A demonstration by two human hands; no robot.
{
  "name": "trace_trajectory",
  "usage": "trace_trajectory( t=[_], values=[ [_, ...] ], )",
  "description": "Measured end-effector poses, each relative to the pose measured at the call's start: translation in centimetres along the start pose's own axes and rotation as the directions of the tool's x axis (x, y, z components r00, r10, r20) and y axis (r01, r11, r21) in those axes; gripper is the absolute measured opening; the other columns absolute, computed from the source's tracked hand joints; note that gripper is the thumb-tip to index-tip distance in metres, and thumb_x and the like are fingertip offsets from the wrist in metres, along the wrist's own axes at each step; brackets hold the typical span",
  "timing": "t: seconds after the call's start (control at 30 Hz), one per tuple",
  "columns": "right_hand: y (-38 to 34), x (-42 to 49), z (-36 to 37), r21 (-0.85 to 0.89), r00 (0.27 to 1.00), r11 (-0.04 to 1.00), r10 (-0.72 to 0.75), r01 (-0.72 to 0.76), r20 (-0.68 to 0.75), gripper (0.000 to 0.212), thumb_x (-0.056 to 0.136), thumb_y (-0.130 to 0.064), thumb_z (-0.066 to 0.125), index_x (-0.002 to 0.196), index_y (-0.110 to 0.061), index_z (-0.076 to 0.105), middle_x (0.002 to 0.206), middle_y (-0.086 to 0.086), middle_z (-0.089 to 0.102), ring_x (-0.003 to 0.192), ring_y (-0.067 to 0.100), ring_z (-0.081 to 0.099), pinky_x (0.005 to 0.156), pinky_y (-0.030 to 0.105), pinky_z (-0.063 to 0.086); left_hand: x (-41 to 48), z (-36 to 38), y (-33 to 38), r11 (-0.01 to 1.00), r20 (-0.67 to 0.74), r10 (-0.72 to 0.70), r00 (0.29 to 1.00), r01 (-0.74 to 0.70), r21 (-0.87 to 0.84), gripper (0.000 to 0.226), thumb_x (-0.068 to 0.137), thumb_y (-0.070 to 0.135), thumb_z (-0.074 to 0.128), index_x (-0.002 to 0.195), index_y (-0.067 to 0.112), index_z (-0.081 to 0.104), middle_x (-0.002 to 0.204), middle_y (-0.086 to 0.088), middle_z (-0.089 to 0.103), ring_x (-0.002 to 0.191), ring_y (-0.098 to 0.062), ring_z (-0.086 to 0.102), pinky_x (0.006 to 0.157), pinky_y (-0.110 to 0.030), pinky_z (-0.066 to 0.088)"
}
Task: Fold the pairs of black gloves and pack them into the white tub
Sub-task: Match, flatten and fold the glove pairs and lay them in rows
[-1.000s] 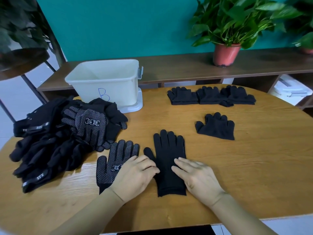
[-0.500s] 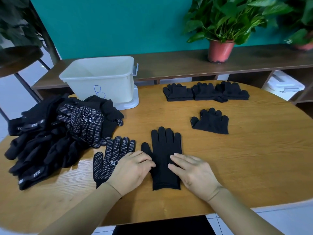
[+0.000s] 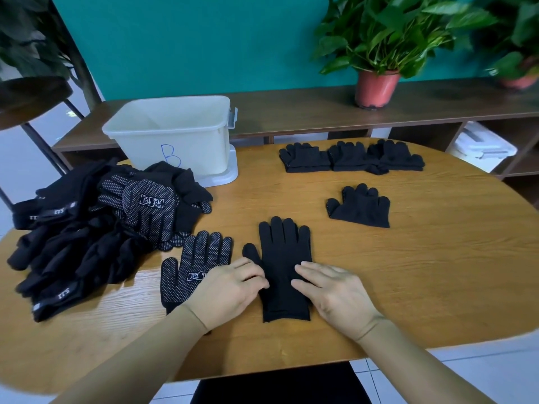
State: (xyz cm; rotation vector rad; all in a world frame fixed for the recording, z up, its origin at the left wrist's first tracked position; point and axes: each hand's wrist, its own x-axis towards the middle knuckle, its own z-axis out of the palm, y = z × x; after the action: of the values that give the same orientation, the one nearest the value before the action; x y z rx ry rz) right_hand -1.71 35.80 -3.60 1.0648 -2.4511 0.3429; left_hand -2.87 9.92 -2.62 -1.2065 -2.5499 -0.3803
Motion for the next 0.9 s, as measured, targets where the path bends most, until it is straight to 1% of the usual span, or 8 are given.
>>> trace_trajectory(
  t=[0.1,0.17,0.27,0.33,0.4,0.47,0.57,0.9],
  values=[
    [-0.3,0.3,-0.3,0.005,0.998,0.999,0.044,-0.044,-0.043,0.036,0.078,-0.005,0.049,0.087,-0.020,0.080,0.108,0.004,0.074,0.102,0.020,0.071,0.078,0.033,0.060,-0.3,-0.7,0.1,0.998,-0.008,-0.033,0.999,0.033,-0.057,0.028,0.083,0.015,0.053,0.102,0.017,0.074,0.106,0.004,0.068,0.097,-0.014,0.062,0.070,-0.029,0.058],
    [-0.5,1.4,-0.4,0.050,0.982,0.990,0.140,-0.135,-0.126,0.037,0.081,-0.008,0.046,0.089,-0.019,0.080,0.109,0.003,0.074,0.104,0.020,0.070,0.085,0.035,0.059,0.4,-1.0,0.3,0.961,-0.072,-0.221,0.973,0.204,-0.186,0.040,0.080,0.018,0.049,0.112,0.016,0.072,0.115,0.004,0.066,0.105,-0.011,0.059,0.087,-0.030,0.054],
    [-1.3,4.8,0.2,0.048,0.938,0.942,0.336,-0.333,-0.080,0.034,0.089,-0.004,0.054,0.118,-0.010,0.071,0.130,0.011,0.064,0.124,0.023,0.059,0.107,0.039,0.040,3.8,-0.5,0.9,0.861,-0.045,-0.454,0.890,0.425,-0.280,0.047,0.091,0.013,0.041,0.134,0.008,0.059,0.138,-0.006,0.057,0.132,-0.015,0.045,0.113,-0.019,0.030],
    [-1.9,6.4,0.8,-0.014,0.887,0.903,0.424,-0.428,0.182,0.051,0.102,-0.013,0.040,0.152,-0.006,0.030,0.160,0.013,0.023,0.150,0.022,0.018,0.122,0.034,0.010,6.1,0.6,1.7,0.805,0.098,-0.540,0.836,0.547,-0.231,0.051,0.102,0.009,0.036,0.152,0.003,0.032,0.159,-0.012,0.032,0.151,-0.020,0.018,0.121,-0.019,0.007],
    [-2.2,6.2,1.6,-0.136,0.756,0.870,0.482,-0.474,0.442,0.059,0.099,-0.034,0.002,0.152,-0.012,-0.015,0.161,0.006,-0.020,0.149,0.017,-0.020,0.121,0.034,-0.012,6.6,2.1,2.2,0.777,0.235,-0.601,0.764,0.628,-0.052,0.054,0.108,0.024,0.022,0.158,0.008,0.008,0.167,-0.006,0.005,0.153,-0.016,-0.005,0.123,-0.028,-0.004],
    [-1.9,5.6,1.9,-0.180,0.707,0.853,0.510,-0.490,0.491,0.075,0.077,-0.047,-0.024,0.146,-0.016,-0.026,0.157,0.002,-0.031,0.145,0.015,-0.029,0.120,0.034,-0.016,5.9,2.8,2.3,0.780,0.289,-0.616,0.733,0.617,0.100,0.064,0.103,0.047,-0.001,0.158,0.013,-0.002,0.166,-0.001,-0.008,0.151,-0.012,-0.016,0.123,-0.031,-0.008],
    [-1.2,5.0,2.0,-0.186,0.702,0.861,0.496,-0.472,0.511,0.083,0.072,-0.053,-0.028,0.147,-0.017,-0.026,0.156,-0.001,-0.033,0.144,0.013,-0.031,0.120,0.034,-0.015,5.0,2.8,2.1,0.813,0.317,-0.576,0.753,0.567,0.131,0.094,0.079,0.064,-0.024,0.157,0.015,-0.008,0.165,0.001,-0.015,0.149,-0.011,-0.023,0.123,-0.033,-0.012],
    [-0.2,2.5,-0.7,-0.210,0.683,0.827,0.552,-0.522,0.479,0.087,0.075,-0.062,-0.029,0.149,-0.017,-0.025,0.159,0.000,-0.028,0.144,0.012,-0.029,0.119,0.040,-0.018,3.6,0.5,3.3,0.860,0.251,-0.508,0.824,0.471,0.196,0.102,0.075,0.073,-0.031,0.155,0.012,-0.017,0.161,-0.002,-0.024,0.147,-0.015,-0.029,0.121,-0.036,-0.016]
  ],
)
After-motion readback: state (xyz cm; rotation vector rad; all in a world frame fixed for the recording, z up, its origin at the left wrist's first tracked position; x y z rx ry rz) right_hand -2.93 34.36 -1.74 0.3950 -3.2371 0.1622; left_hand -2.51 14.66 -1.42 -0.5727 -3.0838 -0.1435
